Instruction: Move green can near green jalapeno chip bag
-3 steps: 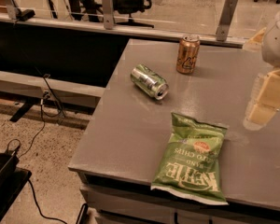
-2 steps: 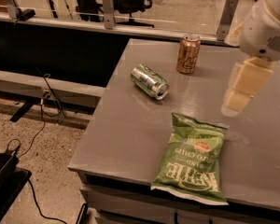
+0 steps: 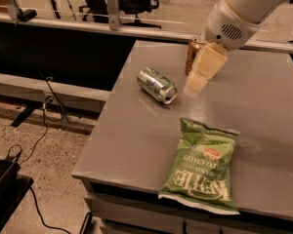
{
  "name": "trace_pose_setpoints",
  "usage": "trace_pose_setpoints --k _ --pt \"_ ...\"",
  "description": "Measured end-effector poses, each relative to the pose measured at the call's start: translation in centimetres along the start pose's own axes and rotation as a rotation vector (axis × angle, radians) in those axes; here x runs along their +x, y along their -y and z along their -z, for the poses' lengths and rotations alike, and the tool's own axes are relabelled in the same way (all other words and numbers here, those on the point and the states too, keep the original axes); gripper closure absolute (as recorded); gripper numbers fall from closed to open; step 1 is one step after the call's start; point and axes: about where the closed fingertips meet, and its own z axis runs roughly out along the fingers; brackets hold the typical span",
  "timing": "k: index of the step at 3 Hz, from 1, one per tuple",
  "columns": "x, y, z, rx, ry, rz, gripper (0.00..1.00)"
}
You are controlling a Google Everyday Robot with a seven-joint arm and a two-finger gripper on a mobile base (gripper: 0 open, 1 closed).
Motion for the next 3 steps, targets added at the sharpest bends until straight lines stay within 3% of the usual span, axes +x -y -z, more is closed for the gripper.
trace_pose_setpoints --k 1,3 --pt "-1.9 0.8 -3.4 -0.01 0.042 -0.08 0.0" --pt "-5.6 0.8 -10.8 -0.003 0.089 -0.118 0.0"
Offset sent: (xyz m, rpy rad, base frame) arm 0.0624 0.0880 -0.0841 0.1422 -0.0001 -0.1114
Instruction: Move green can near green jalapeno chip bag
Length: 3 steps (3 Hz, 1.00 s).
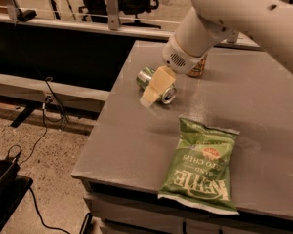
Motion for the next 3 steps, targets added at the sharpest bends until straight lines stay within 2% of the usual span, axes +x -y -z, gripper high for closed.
trace_pose_setpoints --k 1,2,3 --pt "-0.4 -0.5 -2.9 -0.007 -0.014 -0.018 0.0" --pt "-0.2 -0.6 -4.6 -0.006 -0.039 -0.048 0.18" --pt "0.1 -0.4 -4.9 -0.008 -0.046 -0.069 0.42"
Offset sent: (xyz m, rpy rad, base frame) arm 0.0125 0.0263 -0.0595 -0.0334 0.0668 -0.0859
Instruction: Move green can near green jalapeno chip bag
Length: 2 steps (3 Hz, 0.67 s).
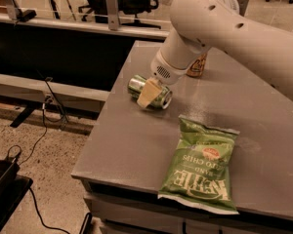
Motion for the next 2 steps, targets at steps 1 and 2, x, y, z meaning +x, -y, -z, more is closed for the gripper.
trace_pose_setpoints --k 1,2 --pt "0.8 1.0 0.6 0.01 -0.01 -0.009 0.62" --pt "3.1 3.4 3.2 0.047 -0.027 -0.014 0.63"
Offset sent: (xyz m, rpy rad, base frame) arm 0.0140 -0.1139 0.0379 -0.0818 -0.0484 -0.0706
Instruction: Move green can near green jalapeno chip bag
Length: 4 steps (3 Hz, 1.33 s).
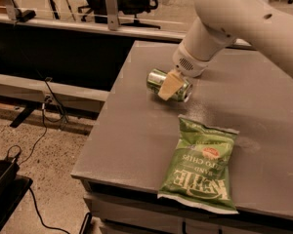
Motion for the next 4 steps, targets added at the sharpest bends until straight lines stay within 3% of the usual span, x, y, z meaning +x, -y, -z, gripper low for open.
trace_pose_setpoints --k 1,2,3,4 --pt "4.1 2.7 3.5 0.034 -0.017 -0.014 0.63" --pt "9.1 3.6 5.7 0.029 -0.019 -0.047 0.56" --pt "13.7 2.6 6.7 -0.01 0.004 -0.067 0.52" --pt "16.4 0.6 7.5 -0.075 0.034 -0.039 0.34"
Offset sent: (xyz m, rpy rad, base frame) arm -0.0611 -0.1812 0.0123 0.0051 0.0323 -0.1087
